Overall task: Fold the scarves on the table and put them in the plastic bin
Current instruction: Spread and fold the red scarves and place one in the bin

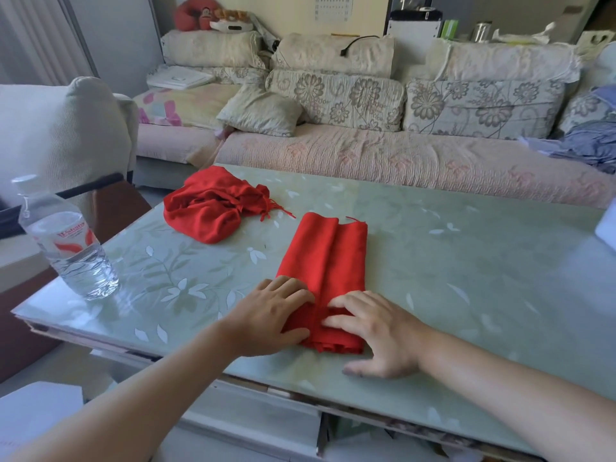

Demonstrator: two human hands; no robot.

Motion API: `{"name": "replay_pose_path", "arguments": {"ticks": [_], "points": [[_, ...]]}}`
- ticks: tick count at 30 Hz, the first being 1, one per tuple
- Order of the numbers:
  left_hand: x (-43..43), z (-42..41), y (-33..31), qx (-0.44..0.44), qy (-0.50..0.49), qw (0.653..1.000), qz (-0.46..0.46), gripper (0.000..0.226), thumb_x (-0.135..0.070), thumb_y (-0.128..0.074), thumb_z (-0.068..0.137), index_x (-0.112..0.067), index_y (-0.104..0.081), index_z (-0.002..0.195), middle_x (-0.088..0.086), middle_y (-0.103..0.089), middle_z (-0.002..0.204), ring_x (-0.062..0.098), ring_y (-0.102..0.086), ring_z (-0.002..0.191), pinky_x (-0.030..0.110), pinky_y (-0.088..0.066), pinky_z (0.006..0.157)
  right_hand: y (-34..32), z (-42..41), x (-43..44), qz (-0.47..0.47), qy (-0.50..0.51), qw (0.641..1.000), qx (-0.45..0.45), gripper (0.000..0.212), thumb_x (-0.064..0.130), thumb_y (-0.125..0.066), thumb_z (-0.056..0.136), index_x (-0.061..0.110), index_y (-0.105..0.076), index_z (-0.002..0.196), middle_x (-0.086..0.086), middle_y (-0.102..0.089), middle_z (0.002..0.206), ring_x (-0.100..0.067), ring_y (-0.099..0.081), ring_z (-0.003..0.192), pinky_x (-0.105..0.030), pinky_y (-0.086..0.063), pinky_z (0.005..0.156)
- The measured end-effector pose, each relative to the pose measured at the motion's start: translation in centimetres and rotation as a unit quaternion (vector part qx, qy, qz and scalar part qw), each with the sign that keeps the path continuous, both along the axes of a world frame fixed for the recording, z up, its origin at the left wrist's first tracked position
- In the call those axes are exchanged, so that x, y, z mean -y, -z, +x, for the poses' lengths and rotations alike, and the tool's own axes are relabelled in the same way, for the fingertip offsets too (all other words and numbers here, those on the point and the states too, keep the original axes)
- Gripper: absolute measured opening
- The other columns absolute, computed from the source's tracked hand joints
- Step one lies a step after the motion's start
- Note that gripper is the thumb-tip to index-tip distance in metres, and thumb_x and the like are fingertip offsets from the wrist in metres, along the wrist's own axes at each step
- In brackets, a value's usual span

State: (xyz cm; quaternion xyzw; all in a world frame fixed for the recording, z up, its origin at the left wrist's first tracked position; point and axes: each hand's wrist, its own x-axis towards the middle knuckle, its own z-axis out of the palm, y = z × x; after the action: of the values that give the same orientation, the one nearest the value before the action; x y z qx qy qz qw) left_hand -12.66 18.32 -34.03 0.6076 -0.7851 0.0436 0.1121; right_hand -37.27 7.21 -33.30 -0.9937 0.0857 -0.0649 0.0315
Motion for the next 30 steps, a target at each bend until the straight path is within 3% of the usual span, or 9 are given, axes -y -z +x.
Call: {"name": "replay_pose_path", "arguments": {"ticks": [3, 6, 8, 13, 16, 18, 22, 26, 30], "points": [[-1.0, 0.1, -0.5, 0.014, 0.023, 1.000, 0.012, 0.068, -0.071, -0.055, 0.076, -0.030, -0.049, 0.130, -0.013, -0.048, 0.130, 0.011, -0.049, 0.118, 0.032, -0.041, 0.096, 0.1, -0.8, -0.3, -0.031, -0.014, 0.999, 0.016, 0.055, 0.051, -0.059, 0.086, 0.023, -0.059, 0.133, -0.001, -0.053, 0.129, -0.018, -0.052, 0.115, -0.031, -0.046, 0.097], [-1.4, -0.2, -0.6, 0.021, 0.023, 0.999, 0.012, 0.070, -0.071, -0.054, 0.079, -0.028, -0.048, 0.135, -0.015, -0.051, 0.136, 0.009, -0.050, 0.125, 0.032, -0.044, 0.099, 0.6, -0.4, 0.2, -0.143, -0.025, 0.989, 0.041, 0.045, 0.021, -0.043, 0.086, 0.017, -0.064, 0.125, 0.000, -0.064, 0.106, -0.020, -0.062, 0.089, -0.030, -0.055, 0.060], [-1.6, -0.6, -0.6, 0.017, 0.020, 1.000, 0.011, 0.071, -0.070, -0.054, 0.080, -0.027, -0.048, 0.137, -0.014, -0.051, 0.140, 0.008, -0.047, 0.130, 0.032, -0.043, 0.102, 1.2, 0.0, 0.3, -0.141, -0.005, 0.988, 0.069, 0.047, 0.014, -0.039, 0.082, 0.015, -0.069, 0.117, 0.001, -0.069, 0.096, -0.021, -0.065, 0.079, -0.029, -0.053, 0.051], [-2.1, -1.6, -0.6, 0.017, -0.006, 1.000, 0.006, 0.084, -0.076, -0.054, 0.075, -0.027, -0.044, 0.143, -0.011, -0.054, 0.140, 0.010, -0.049, 0.129, 0.027, -0.040, 0.107, -0.4, -0.5, 0.0, 0.069, 0.101, 0.980, 0.157, 0.026, 0.029, -0.054, 0.084, 0.022, -0.075, 0.098, 0.005, -0.075, 0.087, -0.017, -0.068, 0.079, -0.029, -0.053, 0.067], [-2.3, -3.2, -1.5, -0.031, -0.031, 0.999, -0.014, 0.056, -0.043, -0.062, 0.080, -0.034, -0.041, 0.130, -0.011, -0.066, 0.107, 0.018, -0.062, 0.095, 0.025, -0.045, 0.073, -2.0, -2.0, 0.6, 0.118, 0.146, 0.968, 0.168, 0.023, 0.038, -0.054, 0.088, 0.025, -0.071, 0.088, 0.006, -0.067, 0.070, -0.014, -0.059, 0.064, -0.031, -0.045, 0.060], [-2.1, -4.3, -2.4, -0.101, -0.045, 0.994, -0.009, 0.044, -0.020, -0.059, 0.078, -0.033, -0.044, 0.117, -0.007, -0.064, 0.085, 0.021, -0.059, 0.075, 0.029, -0.041, 0.060, -2.4, -3.0, 1.1, 0.154, 0.169, 0.955, 0.188, 0.019, 0.037, -0.058, 0.088, 0.022, -0.068, 0.081, 0.005, -0.059, 0.061, -0.013, -0.052, 0.057, -0.031, -0.042, 0.058], [-0.4, -5.2, -4.9, -0.295, -0.084, 0.952, -0.007, 0.032, -0.020, -0.062, 0.069, -0.025, -0.065, 0.100, -0.006, -0.061, 0.069, 0.012, -0.054, 0.063, 0.020, -0.043, 0.059, -2.7, -3.6, 2.0, 0.241, 0.232, 0.906, 0.261, 0.021, 0.031, -0.061, 0.090, 0.021, -0.060, 0.072, 0.003, -0.053, 0.058, -0.008, -0.045, 0.057, -0.037, -0.042, 0.059], [2.4, -5.5, -6.1, -0.333, -0.164, 0.927, -0.062, 0.026, -0.021, -0.069, 0.078, -0.032, -0.064, 0.101, -0.013, -0.063, 0.076, 0.005, -0.055, 0.064, 0.007, -0.037, 0.058, -2.5, -2.4, 3.2, 0.173, 0.333, 0.878, 0.297, 0.014, 0.030, -0.061, 0.093, 0.022, -0.067, 0.084, 0.005, -0.067, 0.071, -0.021, -0.062, 0.071, -0.036, -0.049, 0.064], [5.0, -6.1, -5.4, -0.324, -0.263, 0.909, -0.021, 0.026, -0.029, -0.064, 0.088, -0.029, -0.061, 0.114, -0.007, -0.064, 0.092, 0.014, -0.057, 0.082, 0.023, -0.038, 0.069, -1.4, -1.6, 4.0, 0.152, 0.404, 0.874, 0.221, 0.024, 0.042, -0.059, 0.095, 0.021, -0.067, 0.102, -0.007, -0.073, 0.093, -0.033, -0.067, 0.093, -0.038, -0.052, 0.074]]}}
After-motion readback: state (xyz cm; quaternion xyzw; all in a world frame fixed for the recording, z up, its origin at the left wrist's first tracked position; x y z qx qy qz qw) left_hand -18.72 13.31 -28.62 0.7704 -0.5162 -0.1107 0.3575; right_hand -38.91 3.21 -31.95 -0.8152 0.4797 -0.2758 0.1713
